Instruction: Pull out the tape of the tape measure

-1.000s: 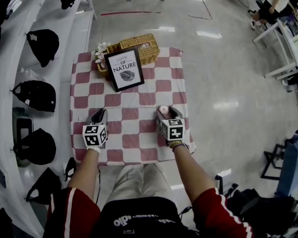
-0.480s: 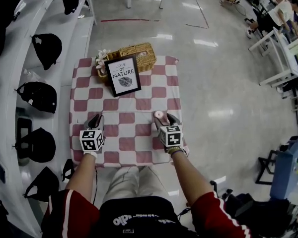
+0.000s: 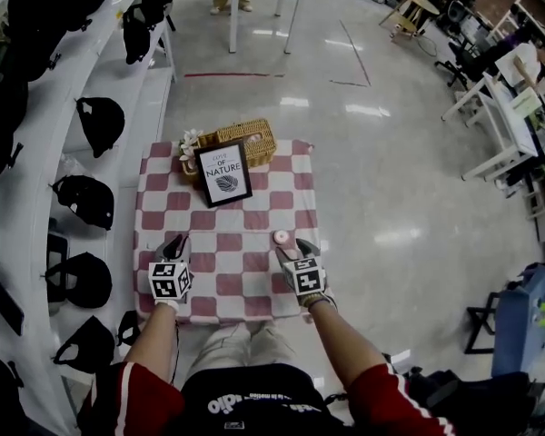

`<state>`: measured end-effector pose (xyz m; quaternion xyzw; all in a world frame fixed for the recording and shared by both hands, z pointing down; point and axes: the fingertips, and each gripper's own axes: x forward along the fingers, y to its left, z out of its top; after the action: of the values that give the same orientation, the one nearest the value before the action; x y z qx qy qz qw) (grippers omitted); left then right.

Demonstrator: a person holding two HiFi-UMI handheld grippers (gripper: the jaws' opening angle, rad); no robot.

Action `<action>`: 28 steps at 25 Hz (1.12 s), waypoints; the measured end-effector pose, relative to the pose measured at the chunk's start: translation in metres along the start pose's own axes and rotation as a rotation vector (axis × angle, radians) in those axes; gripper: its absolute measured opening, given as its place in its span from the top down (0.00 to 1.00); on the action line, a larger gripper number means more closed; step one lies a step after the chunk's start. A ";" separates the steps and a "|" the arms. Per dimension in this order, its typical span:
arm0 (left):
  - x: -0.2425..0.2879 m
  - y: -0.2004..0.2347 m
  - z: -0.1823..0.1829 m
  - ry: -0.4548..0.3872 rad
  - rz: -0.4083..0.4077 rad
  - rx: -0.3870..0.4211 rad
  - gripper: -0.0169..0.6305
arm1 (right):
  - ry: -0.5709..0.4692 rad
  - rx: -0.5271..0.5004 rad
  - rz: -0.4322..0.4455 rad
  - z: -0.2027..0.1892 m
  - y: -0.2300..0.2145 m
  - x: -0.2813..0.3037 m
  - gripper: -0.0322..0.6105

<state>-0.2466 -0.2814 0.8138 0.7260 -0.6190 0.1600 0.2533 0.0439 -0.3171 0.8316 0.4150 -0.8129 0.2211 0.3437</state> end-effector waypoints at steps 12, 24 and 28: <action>-0.045 -0.042 0.027 -0.044 -0.021 -0.013 0.87 | -0.039 0.118 0.045 0.011 0.015 -0.060 0.57; -0.089 -0.100 0.099 -0.207 -0.036 0.030 0.87 | -0.243 0.102 0.123 0.078 0.000 -0.126 0.58; -0.112 -0.123 0.119 -0.263 -0.042 0.043 0.87 | -0.266 0.102 0.133 0.082 -0.007 -0.154 0.58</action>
<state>-0.1560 -0.2443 0.6339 0.7587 -0.6280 0.0715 0.1574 0.0832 -0.2940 0.6633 0.4027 -0.8647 0.2273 0.1962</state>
